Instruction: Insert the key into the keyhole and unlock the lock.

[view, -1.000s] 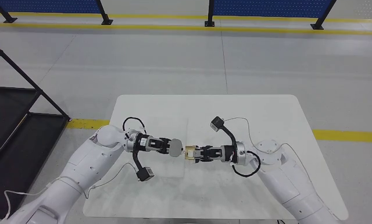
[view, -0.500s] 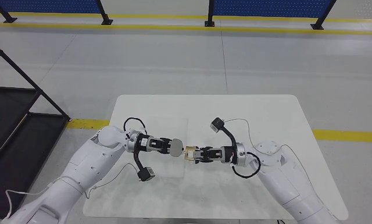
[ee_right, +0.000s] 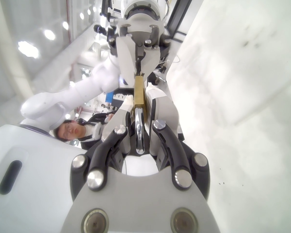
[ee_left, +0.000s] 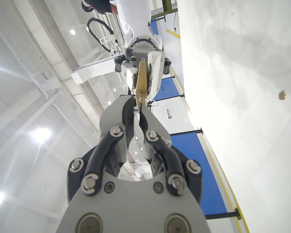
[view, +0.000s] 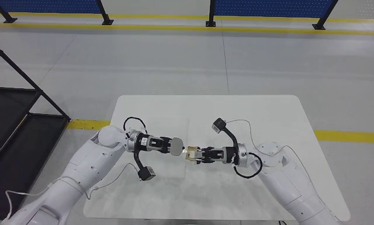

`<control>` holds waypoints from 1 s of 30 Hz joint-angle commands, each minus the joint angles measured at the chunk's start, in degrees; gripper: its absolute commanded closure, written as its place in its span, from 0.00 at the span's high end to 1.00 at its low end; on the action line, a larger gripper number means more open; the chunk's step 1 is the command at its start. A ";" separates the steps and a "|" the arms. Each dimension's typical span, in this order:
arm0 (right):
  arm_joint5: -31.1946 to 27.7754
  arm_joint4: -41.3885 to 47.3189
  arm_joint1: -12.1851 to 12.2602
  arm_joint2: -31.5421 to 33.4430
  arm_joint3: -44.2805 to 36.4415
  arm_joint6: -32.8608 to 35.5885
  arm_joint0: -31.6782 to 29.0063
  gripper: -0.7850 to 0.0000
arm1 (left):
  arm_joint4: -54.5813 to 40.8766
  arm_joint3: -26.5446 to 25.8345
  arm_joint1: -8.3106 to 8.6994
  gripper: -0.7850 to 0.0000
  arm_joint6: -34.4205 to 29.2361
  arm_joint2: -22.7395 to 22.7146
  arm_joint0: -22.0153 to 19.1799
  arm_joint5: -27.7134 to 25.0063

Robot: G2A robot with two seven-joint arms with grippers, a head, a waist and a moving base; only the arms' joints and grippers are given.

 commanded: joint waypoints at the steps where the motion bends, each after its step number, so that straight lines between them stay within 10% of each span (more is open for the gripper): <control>1: -0.13 0.16 -0.03 -0.03 0.32 0.02 0.12 0.00 | -0.06 0.21 0.08 1.00 0.37 -0.25 -0.10 -0.36; 7: -0.67 0.56 -0.13 -0.14 1.00 -0.30 0.22 0.00 | -2.47 0.62 0.95 1.00 3.82 -2.85 -0.13 -4.21; 16: -1.82 1.52 -0.13 0.21 1.95 -0.40 -0.05 0.00 | -8.74 0.80 1.68 1.00 11.30 0.78 -3.87 -40.48; 30: -1.62 1.83 -0.13 0.26 2.33 -0.45 -0.12 0.00 | -12.69 0.24 1.90 1.00 8.27 2.08 -3.53 -46.90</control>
